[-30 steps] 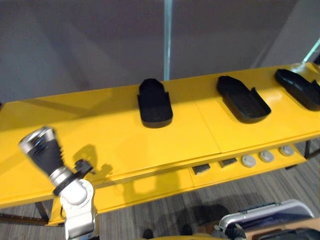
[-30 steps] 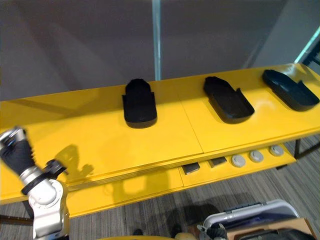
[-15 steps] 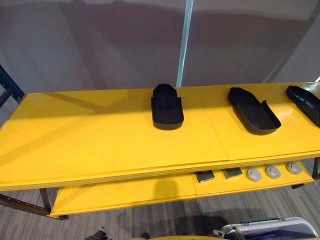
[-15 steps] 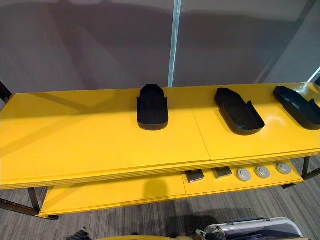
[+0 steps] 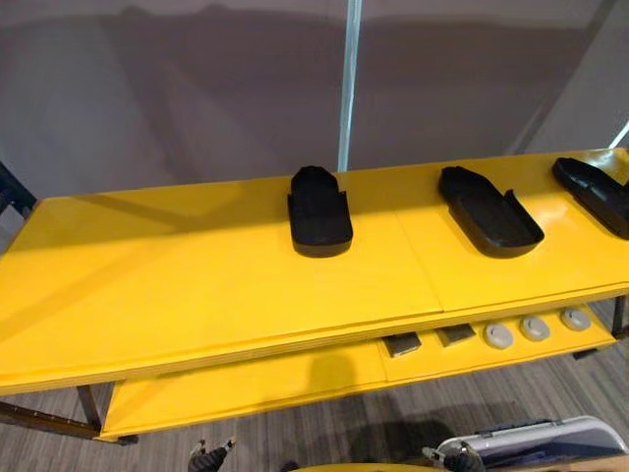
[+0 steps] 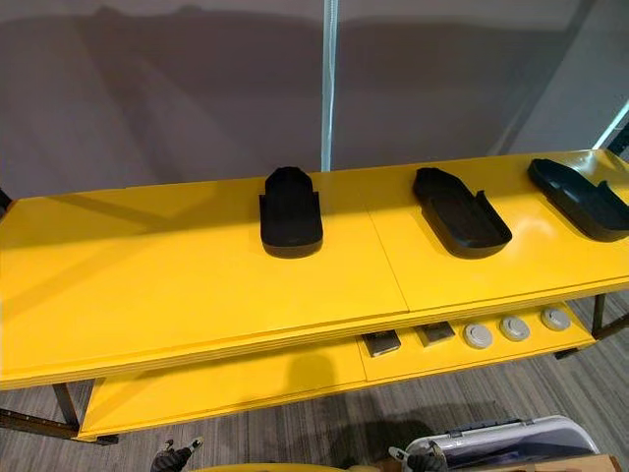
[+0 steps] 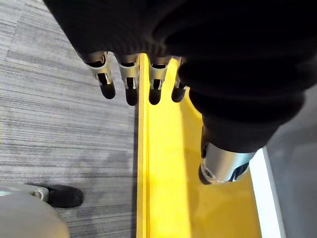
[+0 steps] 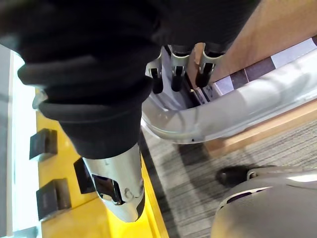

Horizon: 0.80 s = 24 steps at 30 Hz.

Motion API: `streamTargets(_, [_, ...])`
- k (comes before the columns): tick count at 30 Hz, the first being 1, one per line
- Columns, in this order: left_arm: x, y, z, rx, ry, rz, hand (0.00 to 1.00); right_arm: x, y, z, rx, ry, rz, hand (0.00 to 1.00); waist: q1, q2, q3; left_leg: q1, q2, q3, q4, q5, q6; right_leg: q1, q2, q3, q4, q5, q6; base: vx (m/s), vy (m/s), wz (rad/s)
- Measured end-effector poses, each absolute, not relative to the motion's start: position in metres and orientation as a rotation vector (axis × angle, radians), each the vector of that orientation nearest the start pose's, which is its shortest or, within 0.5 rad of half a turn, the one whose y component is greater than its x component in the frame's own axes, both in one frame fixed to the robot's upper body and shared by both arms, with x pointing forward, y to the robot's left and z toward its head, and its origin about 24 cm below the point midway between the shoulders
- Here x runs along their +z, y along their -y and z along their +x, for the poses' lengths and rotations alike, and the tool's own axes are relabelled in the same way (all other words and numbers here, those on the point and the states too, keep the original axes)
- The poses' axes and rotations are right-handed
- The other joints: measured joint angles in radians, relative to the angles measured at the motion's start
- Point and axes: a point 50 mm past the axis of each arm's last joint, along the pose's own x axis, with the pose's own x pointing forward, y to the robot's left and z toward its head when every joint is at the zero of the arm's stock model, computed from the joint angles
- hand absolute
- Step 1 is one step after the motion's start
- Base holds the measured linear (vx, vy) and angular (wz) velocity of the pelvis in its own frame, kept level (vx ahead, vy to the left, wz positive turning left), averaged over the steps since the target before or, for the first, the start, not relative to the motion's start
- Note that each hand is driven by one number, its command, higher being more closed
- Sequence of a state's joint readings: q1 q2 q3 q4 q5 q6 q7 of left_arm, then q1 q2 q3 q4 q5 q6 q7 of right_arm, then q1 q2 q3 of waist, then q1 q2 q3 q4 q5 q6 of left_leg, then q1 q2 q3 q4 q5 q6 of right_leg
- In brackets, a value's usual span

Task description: Walk over and take plastic housings, then place them on the shelf

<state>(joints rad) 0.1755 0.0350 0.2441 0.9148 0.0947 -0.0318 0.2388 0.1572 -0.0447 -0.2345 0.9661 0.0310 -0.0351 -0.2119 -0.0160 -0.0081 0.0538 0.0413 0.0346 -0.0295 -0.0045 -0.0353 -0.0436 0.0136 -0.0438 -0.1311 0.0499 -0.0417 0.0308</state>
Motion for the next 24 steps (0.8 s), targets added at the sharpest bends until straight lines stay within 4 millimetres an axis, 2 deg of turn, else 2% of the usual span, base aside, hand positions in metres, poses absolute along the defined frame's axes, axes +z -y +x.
streamTargets(7, [-0.151, -0.204, 0.096, 0.432, -1.013, 0.113, 0.00, -0.153, 0.210, 0.098, -0.484, -1.017, 0.000, 0.00, 0.000, 0.009, 0.022, -0.101, 0.022, 0.036, 0.205, -0.121, -0.009, -0.076, 0.024, 0.072, 0.070, -0.028, 0.007, -0.06, -0.012, -0.29])
streamTargets(10, [-0.150, -0.200, 0.101, 0.424, -0.996, 0.103, 0.00, -0.150, 0.206, 0.105, -0.496, -0.992, 0.030, 0.00, 0.003, 0.001, 0.032, -0.118, 0.029, 0.077, 0.263, -0.157, 0.000, -0.099, 0.031, 0.122, 0.087, -0.030, 0.017, -0.02, 0.061, -0.51])
streamTargets(12, [-0.149, -0.201, 0.102, 0.428, -0.992, 0.106, 0.00, -0.148, 0.205, 0.113, -0.494, -0.966, 0.038, 0.00, 0.003, 0.006, 0.036, -0.139, 0.040, 0.130, 0.314, -0.192, 0.012, -0.125, 0.043, 0.179, 0.098, -0.021, 0.031, -0.01, 0.120, -0.89])
streamTargets(15, [-0.146, -0.202, 0.113, 0.433, -0.964, 0.103, 0.00, -0.138, 0.203, 0.138, -0.478, -0.890, 0.047, 0.00, 0.006, 0.014, 0.061, -0.167, 0.071, 0.254, 0.393, -0.240, 0.039, -0.164, 0.067, 0.298, 0.069, 0.051, 0.054, -0.05, 0.180, -1.41])
streamTargets(16, [-0.144, -0.201, 0.120, 0.428, -0.948, 0.101, 0.00, -0.133, 0.201, 0.151, -0.462, -0.851, 0.044, 0.00, 0.011, 0.016, 0.065, -0.182, 0.092, 0.330, 0.408, -0.249, 0.053, -0.188, 0.080, 0.306, 0.021, 0.126, 0.052, -0.11, 0.157, -1.66])
streamTargets(17, [-0.143, -0.201, 0.125, 0.427, -0.933, 0.100, 0.00, -0.125, 0.200, 0.165, -0.449, -0.802, 0.046, 0.00, 0.029, 0.027, 0.078, -0.191, 0.117, 0.407, 0.405, -0.253, 0.072, -0.205, 0.076, 0.223, 0.009, 0.155, 0.014, -0.15, 0.160, -1.70])
streamTargets(18, [-0.141, -0.202, 0.130, 0.427, -0.921, 0.100, 0.00, -0.123, 0.199, 0.170, -0.446, -0.788, 0.046, 0.00, 0.033, 0.017, 0.079, -0.188, 0.118, 0.436, 0.402, -0.252, 0.074, -0.223, 0.063, 0.138, 0.061, 0.125, 0.003, -0.14, 0.155, -1.52])
streamTargets(19, [-0.139, -0.201, 0.135, 0.424, -0.905, 0.100, 0.00, -0.120, 0.199, 0.176, -0.440, -0.772, 0.045, 0.00, 0.036, 0.019, 0.081, -0.175, 0.124, 0.493, 0.392, -0.248, 0.080, -0.238, 0.036, -0.012, 0.170, 0.035, -0.024, -0.10, 0.115, -1.23])
streamTargets(20, [-0.138, -0.201, 0.137, 0.421, -0.899, 0.100, 0.00, -0.119, 0.198, 0.179, -0.420, -0.764, 0.030, 0.00, 0.035, 0.024, 0.087, -0.154, 0.132, 0.534, 0.389, -0.247, 0.082, -0.222, 0.016, -0.101, 0.264, -0.038, -0.031, -0.07, 0.086, -1.09])
streamTargets(22, [-0.138, -0.204, 0.136, 0.421, -0.901, 0.107, 0.00, -0.121, 0.194, 0.178, -0.396, -0.773, 0.018, 0.00, 0.033, 0.024, 0.093, -0.123, 0.145, 0.586, 0.390, -0.247, 0.082, -0.171, -0.005, -0.176, 0.353, -0.121, -0.037, -0.07, -0.005, -0.82])
streamTargets(23, [-0.138, -0.205, 0.136, 0.419, -0.903, 0.115, 0.00, -0.123, 0.192, 0.176, -0.383, -0.782, 0.007, 0.00, 0.033, 0.014, 0.089, -0.110, 0.153, 0.613, 0.391, -0.247, 0.082, -0.136, -0.027, -0.218, 0.391, -0.162, -0.034, -0.07, -0.070, -0.69])
streamTargets(24, [-0.138, -0.207, 0.136, 0.419, -0.904, 0.118, 0.00, -0.125, 0.192, 0.175, -0.379, -0.790, 0.003, 0.00, 0.034, 0.009, 0.089, -0.108, 0.155, 0.620, 0.395, -0.247, 0.081, -0.120, -0.037, -0.229, 0.390, -0.175, -0.030, -0.03, -0.129, -0.67])
